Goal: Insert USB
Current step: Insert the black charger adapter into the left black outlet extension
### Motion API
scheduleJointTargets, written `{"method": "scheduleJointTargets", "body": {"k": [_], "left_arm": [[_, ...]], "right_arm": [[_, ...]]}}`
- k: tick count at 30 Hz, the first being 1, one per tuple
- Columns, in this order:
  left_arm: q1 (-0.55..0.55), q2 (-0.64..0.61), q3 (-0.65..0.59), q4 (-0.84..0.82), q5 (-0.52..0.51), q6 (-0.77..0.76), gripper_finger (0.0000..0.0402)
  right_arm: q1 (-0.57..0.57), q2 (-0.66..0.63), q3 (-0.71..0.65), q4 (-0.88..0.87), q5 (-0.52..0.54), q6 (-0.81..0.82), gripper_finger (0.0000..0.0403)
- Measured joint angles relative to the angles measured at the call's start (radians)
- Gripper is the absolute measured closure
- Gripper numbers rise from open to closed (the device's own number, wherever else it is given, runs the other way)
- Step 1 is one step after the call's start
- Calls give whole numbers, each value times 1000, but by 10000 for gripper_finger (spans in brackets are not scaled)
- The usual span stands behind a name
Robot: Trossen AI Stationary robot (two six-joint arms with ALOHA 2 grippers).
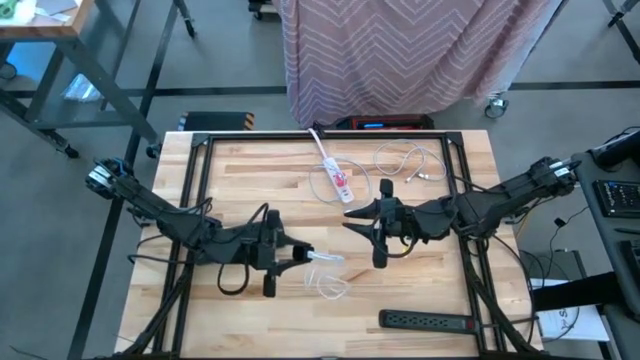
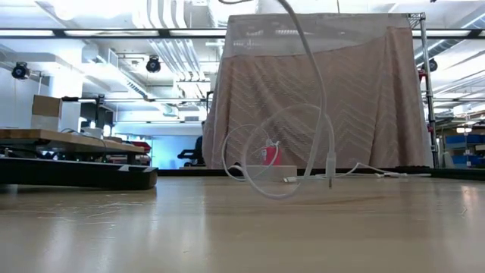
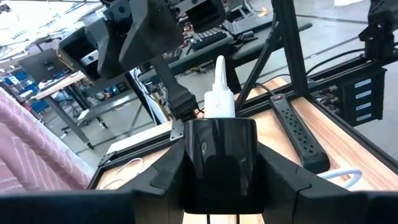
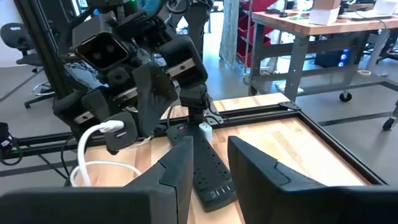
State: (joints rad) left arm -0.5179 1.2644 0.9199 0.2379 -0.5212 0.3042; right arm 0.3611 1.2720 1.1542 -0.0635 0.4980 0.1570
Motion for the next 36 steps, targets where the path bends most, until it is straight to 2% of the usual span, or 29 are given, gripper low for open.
{"method": "scheduleJointTargets", "body": {"k": [25,36], "left_arm": [[1,0,0,-29,0,0,272],[1,0,0,-29,0,1,272]], "right_arm": [[0,0,0,-1,0,0,359],[0,0,0,-1,0,0,340]]}}
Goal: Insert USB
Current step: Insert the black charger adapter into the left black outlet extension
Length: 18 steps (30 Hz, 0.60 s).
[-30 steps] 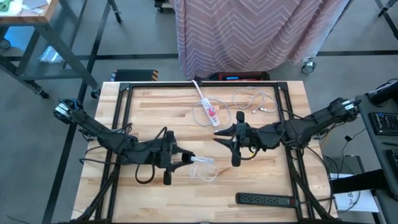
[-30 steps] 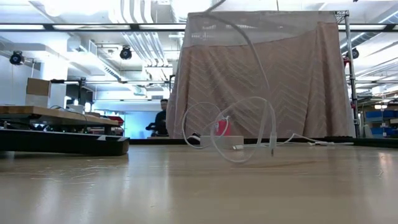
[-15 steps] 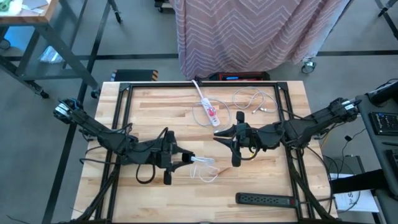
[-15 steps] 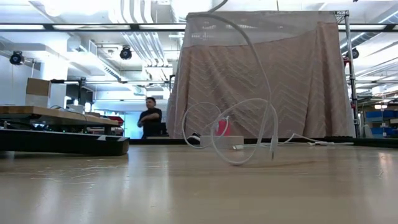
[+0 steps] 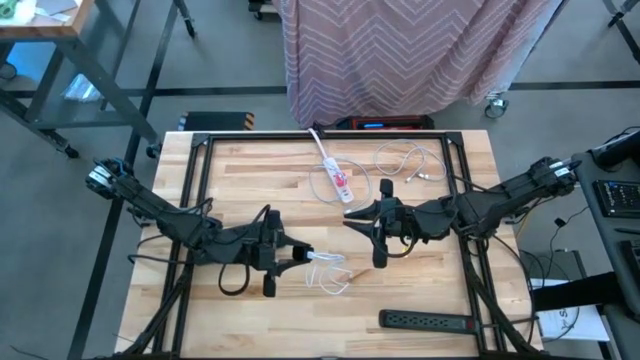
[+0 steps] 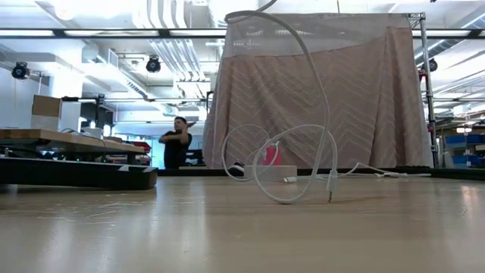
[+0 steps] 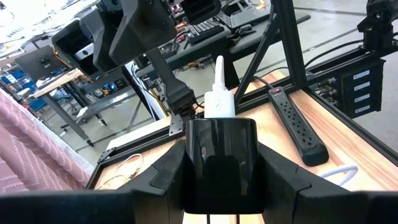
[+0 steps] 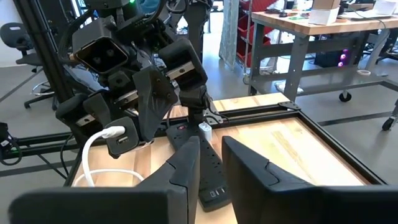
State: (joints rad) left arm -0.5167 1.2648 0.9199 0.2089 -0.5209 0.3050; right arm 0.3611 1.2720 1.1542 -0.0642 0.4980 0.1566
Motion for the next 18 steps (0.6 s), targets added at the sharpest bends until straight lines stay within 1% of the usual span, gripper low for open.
{"method": "scheduleJointTargets", "body": {"k": [10,18], "left_arm": [[0,0,0,0,0,0,272],[0,0,0,-4,0,11,272]], "right_arm": [[0,0,0,0,0,0,325],[0,0,0,0,0,0,321]]}}
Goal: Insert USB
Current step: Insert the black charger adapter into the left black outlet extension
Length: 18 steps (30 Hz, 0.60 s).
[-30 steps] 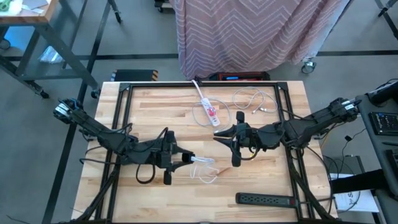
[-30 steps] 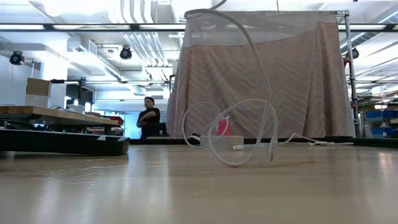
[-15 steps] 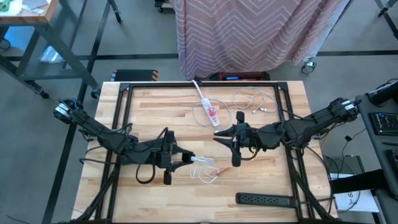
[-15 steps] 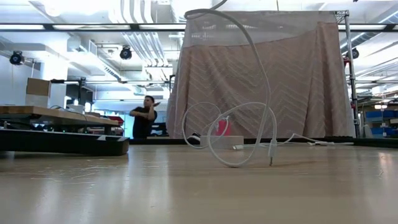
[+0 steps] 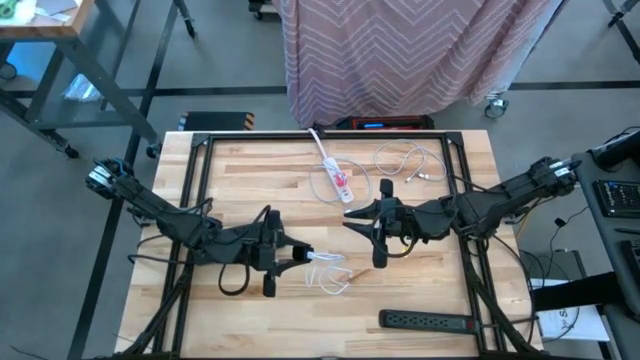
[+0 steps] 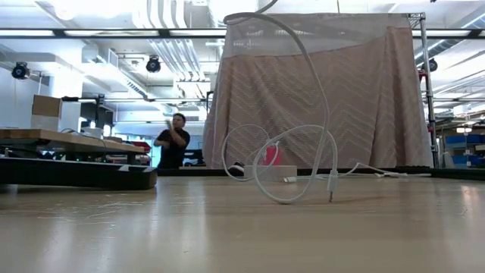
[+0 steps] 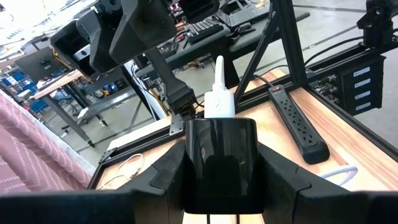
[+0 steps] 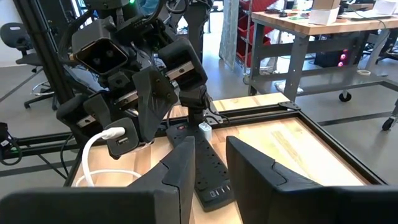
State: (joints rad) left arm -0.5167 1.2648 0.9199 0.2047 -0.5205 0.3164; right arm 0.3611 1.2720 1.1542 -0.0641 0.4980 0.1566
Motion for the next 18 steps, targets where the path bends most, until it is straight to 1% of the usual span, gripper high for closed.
{"method": "scheduleJointTargets", "body": {"k": [10,15,18], "left_arm": [[2,0,0,-3,11,-34,272],[2,-1,-15,-9,11,-38,272],[3,-5,-42,-11,10,-38,272]], "right_arm": [[0,0,0,10,0,-1,346],[-3,0,0,44,0,-79,357],[-6,0,0,44,0,-95,362]]}}
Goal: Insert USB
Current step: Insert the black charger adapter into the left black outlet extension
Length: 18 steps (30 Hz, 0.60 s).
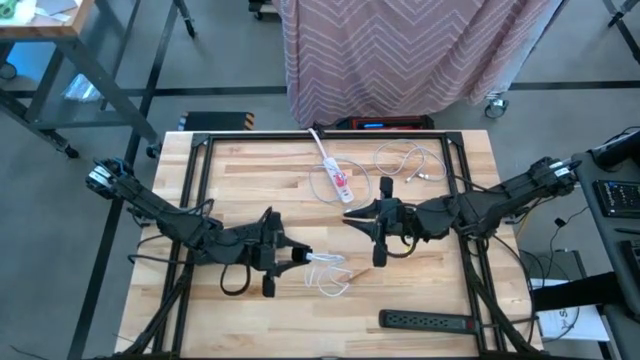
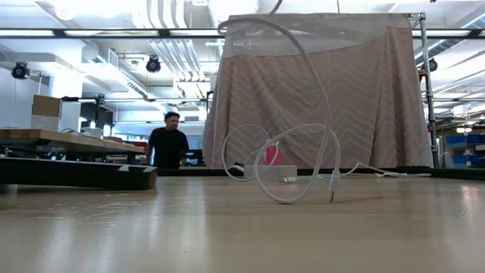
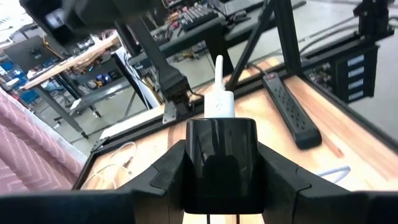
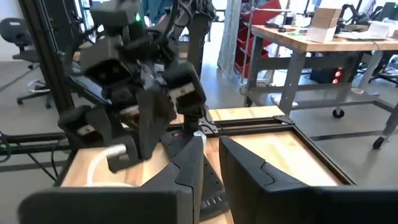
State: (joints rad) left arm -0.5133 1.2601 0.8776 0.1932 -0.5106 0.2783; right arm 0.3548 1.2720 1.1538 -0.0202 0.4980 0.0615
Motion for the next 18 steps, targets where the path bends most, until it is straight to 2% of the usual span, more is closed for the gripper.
{"method": "scheduleJointTargets", "body": {"k": [4,8,12,18], "left_arm": [[4,-30,-53,-1,0,-44,272],[4,-93,-127,0,10,-142,272],[4,-180,-227,4,93,-280,272],[1,-288,-359,20,229,-428,272]], "right_arm": [[-11,75,-1,50,-5,-14,363],[-17,224,-1,94,-99,-111,352],[-3,345,47,209,-139,-302,332],[1,464,217,199,-142,-502,276]]}}
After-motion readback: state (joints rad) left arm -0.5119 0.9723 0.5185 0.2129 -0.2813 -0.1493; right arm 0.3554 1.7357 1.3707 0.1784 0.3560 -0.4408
